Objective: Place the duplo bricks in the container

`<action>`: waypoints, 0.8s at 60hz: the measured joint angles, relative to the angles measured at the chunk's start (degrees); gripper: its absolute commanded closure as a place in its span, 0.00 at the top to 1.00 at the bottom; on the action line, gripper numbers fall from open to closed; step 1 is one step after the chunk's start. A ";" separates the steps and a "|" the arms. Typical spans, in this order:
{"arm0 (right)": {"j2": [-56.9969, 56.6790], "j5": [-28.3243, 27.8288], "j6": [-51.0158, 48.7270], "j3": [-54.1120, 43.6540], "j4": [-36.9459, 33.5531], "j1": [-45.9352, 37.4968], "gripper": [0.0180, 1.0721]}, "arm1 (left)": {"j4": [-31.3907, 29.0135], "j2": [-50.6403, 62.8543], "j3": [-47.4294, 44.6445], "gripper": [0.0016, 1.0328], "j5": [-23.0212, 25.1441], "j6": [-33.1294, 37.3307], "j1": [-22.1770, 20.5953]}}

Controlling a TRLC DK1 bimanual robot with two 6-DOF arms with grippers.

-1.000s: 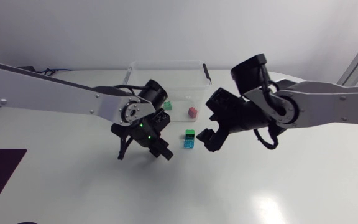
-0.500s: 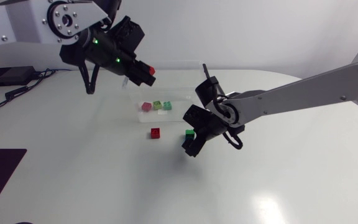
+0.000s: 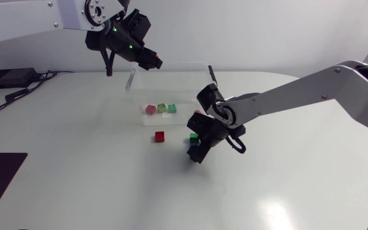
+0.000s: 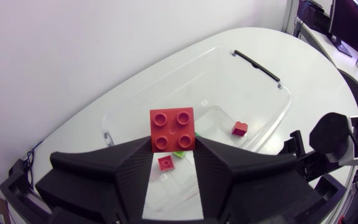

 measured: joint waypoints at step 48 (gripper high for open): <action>-12.44 0.07 -1.27 -3.63 -7.19 1.44 0.17 | -6.93 6.62 9.64 0.96 1.55 -1.84 3.91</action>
